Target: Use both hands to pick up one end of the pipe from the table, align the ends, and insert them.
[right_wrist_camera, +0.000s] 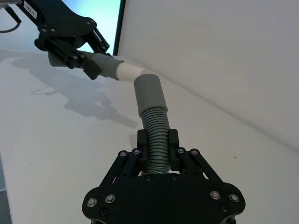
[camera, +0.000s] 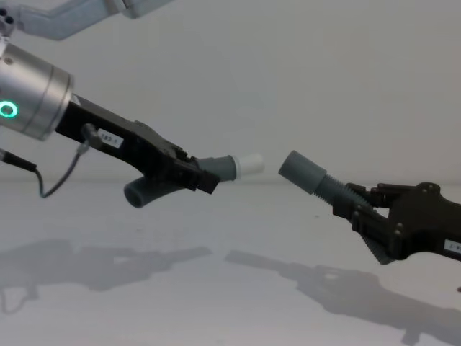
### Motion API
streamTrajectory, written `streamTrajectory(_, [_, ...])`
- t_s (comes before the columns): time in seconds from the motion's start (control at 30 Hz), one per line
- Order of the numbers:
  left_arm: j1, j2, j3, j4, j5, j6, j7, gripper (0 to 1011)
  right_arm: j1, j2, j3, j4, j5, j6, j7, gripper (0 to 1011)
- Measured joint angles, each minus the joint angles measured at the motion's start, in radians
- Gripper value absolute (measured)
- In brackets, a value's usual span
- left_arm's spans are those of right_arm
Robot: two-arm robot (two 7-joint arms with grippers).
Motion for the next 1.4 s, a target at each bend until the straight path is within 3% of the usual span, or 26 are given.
streamTrajectory(0.5, [-0.055,0.057,0.031,-0.002,-0.024,0.016,-0.121,336,0.031,0.016,-0.025,0.045,0.003,-0.070,0.048,229])
streamTrajectory(0.93, [-0.097,0.063,0.055,0.032,-0.028,0.016,-0.168,336,0.062,0.032,-0.060,0.084,-0.050,-0.148,0.071,229])
streamTrajectory(1.4, [-0.106,0.059,0.075,0.054,-0.047,0.010,-0.186,336,0.077,0.033,-0.073,0.085,-0.075,-0.147,0.046,229])
